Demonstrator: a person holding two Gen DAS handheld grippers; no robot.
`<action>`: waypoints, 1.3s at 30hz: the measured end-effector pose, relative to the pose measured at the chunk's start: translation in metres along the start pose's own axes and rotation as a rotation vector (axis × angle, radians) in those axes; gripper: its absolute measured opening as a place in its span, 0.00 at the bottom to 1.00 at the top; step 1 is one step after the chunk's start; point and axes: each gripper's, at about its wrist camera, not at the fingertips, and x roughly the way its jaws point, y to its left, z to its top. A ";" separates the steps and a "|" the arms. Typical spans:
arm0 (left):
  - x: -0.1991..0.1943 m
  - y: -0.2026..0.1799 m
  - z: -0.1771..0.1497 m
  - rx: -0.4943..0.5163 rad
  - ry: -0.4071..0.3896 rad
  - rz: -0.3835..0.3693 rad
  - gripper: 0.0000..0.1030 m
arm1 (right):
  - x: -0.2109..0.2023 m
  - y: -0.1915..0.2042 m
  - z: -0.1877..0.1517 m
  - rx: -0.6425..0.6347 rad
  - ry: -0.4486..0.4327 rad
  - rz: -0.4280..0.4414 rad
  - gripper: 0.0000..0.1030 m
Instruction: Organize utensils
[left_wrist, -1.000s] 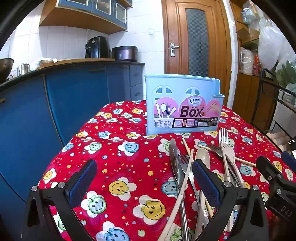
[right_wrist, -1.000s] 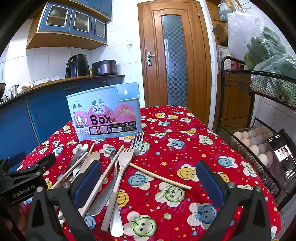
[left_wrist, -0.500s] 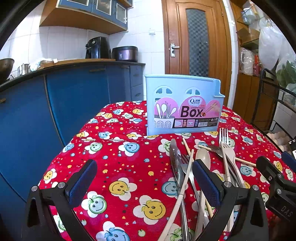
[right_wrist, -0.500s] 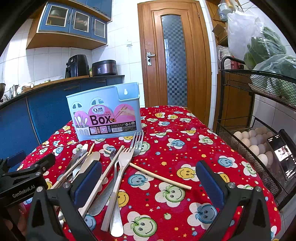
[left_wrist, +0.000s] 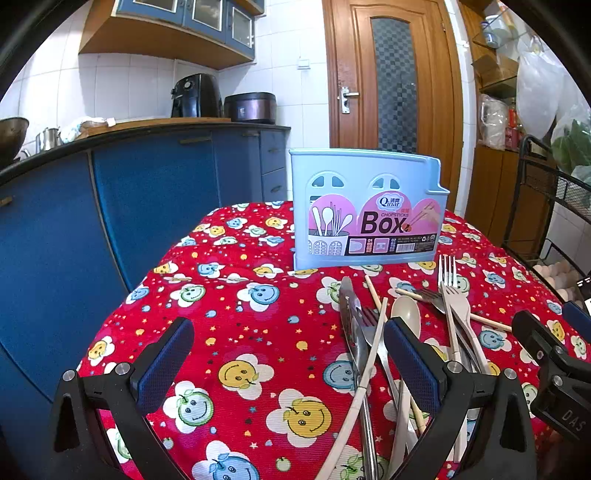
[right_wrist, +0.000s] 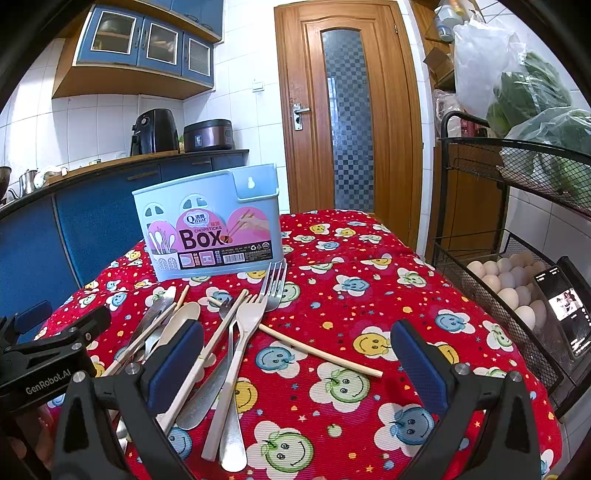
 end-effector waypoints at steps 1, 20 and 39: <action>0.000 0.000 0.000 0.000 0.000 0.000 0.99 | 0.000 0.000 0.000 0.000 0.000 0.000 1.00; 0.000 0.000 -0.001 0.001 0.000 0.005 0.99 | 0.000 0.000 0.000 0.001 0.000 0.001 1.00; 0.001 -0.001 -0.003 -0.001 0.002 0.005 0.99 | 0.002 -0.001 0.000 0.000 0.016 0.000 1.00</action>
